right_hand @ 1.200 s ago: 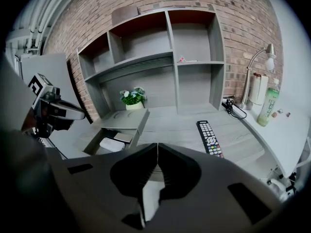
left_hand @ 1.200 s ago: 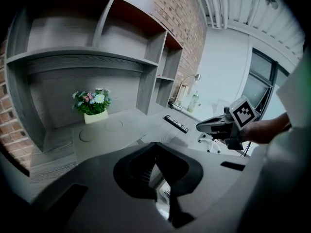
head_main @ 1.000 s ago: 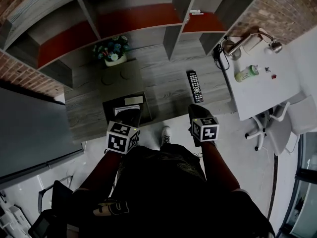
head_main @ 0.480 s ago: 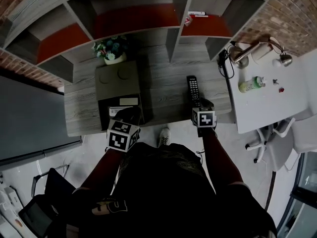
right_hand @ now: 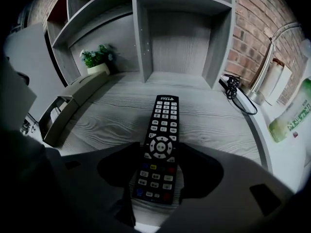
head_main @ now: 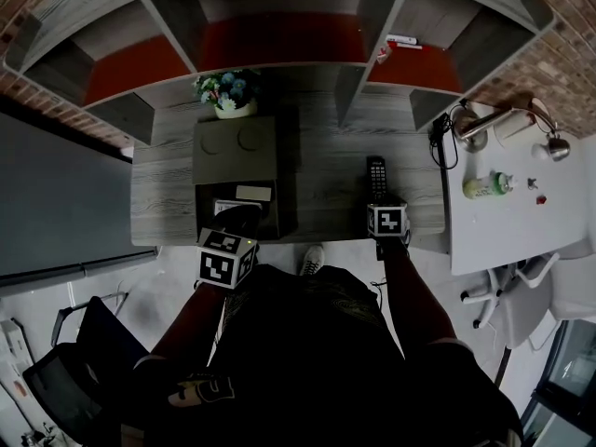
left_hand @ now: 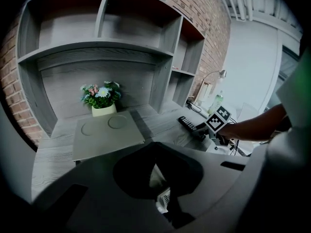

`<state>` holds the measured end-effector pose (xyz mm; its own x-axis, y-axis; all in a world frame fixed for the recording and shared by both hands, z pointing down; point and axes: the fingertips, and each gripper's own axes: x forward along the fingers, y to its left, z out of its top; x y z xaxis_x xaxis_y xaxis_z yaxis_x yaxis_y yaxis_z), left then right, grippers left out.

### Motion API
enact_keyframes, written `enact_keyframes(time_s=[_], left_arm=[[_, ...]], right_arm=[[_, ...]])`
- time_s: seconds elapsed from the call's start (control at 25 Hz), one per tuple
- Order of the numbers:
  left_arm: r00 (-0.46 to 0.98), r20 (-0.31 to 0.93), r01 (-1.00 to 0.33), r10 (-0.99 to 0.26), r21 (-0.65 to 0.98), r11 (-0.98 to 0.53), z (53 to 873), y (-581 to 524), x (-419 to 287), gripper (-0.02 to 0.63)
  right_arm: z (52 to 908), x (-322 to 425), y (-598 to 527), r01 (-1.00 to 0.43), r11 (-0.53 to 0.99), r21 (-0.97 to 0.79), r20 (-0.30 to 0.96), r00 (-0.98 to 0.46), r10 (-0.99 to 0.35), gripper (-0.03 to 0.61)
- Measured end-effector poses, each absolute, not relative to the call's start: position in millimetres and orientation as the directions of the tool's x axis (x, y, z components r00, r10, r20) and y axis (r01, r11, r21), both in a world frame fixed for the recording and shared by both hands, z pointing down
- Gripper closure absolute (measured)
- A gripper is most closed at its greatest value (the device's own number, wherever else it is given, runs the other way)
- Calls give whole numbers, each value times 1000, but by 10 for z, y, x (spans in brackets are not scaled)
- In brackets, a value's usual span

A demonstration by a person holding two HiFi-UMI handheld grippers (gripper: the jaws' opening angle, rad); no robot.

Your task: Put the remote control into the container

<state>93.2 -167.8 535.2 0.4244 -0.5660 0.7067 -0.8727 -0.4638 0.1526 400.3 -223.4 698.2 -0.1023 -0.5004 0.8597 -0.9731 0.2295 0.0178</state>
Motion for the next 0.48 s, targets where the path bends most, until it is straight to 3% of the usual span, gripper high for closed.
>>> enact_keyframes(time_s=[0.48], left_arm=[[424, 684, -882, -594, 164, -441, 5252, -1693, 537, 607]], right_arm=[[6921, 3949, -2208, -976, 207, -74, 855, -169, -490, 344]])
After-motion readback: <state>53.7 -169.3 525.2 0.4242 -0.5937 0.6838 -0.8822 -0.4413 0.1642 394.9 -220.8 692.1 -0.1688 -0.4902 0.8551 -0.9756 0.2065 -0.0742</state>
